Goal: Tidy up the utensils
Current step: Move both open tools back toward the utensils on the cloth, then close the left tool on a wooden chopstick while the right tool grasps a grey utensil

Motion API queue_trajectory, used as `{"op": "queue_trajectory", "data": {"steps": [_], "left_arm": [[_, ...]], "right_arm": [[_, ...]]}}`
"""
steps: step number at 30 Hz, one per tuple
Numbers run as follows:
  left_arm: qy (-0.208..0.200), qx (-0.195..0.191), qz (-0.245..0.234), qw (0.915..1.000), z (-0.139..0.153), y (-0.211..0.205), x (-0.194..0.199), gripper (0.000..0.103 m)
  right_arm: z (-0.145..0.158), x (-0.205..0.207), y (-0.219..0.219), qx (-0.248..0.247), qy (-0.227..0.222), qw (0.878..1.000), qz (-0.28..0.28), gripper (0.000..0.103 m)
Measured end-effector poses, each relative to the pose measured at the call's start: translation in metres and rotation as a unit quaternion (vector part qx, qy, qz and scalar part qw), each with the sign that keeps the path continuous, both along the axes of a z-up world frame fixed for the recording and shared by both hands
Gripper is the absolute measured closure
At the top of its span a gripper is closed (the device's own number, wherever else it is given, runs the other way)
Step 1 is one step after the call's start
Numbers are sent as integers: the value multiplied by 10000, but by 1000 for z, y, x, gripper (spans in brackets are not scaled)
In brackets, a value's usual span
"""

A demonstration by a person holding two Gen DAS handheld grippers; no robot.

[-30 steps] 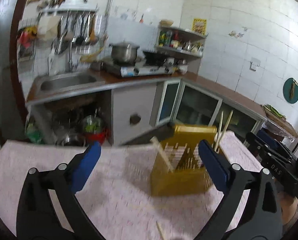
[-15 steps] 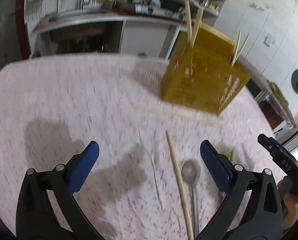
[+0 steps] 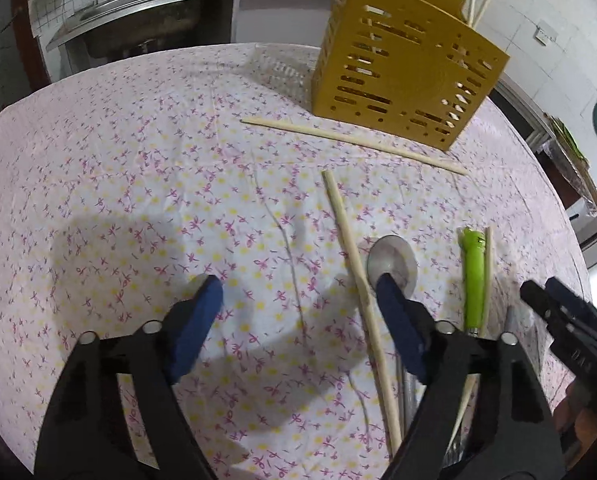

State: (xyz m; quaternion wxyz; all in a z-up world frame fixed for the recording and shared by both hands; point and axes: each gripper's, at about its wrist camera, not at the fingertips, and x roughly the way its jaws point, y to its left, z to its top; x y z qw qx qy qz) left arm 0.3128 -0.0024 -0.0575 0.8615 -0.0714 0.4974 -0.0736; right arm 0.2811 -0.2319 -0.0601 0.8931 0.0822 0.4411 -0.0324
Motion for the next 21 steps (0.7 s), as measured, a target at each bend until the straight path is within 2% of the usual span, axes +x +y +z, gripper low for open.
{"op": "queue_trajectory", "data": {"steps": [4, 8, 10, 18, 21], "left_arm": [[-17, -117, -58, 9999, 2, -3, 0, 32], [-57, 46, -177, 9998, 1, -11, 1, 47], [-87, 162, -199, 9996, -2, -15, 2, 52], [-285, 548, -325, 9976, -5, -32, 15, 52], [-206, 517, -336, 9979, -4, -32, 21, 56]], "right_arm": [[0, -8, 10, 125, 127, 9998, 15, 58], [-4, -12, 18, 228, 232, 9994, -74, 74], [-7, -13, 24, 272, 259, 9993, -43, 76], [-11, -7, 28, 282, 264, 9992, -75, 85], [-10, -4, 19, 463, 300, 9985, -40, 90]]}}
